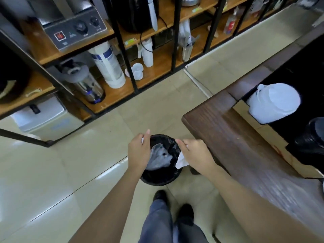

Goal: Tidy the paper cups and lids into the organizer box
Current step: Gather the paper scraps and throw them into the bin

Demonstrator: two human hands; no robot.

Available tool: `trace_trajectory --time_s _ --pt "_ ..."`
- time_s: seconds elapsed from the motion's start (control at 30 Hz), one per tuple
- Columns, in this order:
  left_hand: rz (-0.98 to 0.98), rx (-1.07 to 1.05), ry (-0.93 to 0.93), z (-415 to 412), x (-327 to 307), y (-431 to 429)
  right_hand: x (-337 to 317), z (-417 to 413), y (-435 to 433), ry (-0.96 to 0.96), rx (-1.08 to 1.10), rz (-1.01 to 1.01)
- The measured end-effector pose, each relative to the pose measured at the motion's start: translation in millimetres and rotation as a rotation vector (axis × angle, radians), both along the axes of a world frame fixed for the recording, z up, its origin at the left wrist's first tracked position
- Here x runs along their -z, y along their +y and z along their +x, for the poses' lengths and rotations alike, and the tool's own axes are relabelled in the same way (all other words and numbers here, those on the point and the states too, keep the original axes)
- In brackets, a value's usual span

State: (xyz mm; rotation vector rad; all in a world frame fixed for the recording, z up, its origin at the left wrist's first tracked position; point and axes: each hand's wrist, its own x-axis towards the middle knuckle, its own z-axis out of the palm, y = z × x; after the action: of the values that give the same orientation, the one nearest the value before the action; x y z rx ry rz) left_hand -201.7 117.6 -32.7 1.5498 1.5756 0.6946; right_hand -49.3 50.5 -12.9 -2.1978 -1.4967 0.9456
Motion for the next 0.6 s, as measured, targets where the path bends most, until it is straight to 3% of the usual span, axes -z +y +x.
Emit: trace_trajectory --time_s 0.23,0.4,0.6 --pt "-0.251 -0.071 0.148 -38.5 110.5 26.8 119.8 -27.6 39.4 0.061 0.216 -0.187" --pt "-0.517 0.053 0.231 -44.0 218.5 23.5 228.9 -35.0 51.2 0.239 0.183 -0.271" --pt "-0.509 0.216 0.350 -38.7 325.8 7.8 344.3 -42.9 53.8 0.219 0.093 -0.349"
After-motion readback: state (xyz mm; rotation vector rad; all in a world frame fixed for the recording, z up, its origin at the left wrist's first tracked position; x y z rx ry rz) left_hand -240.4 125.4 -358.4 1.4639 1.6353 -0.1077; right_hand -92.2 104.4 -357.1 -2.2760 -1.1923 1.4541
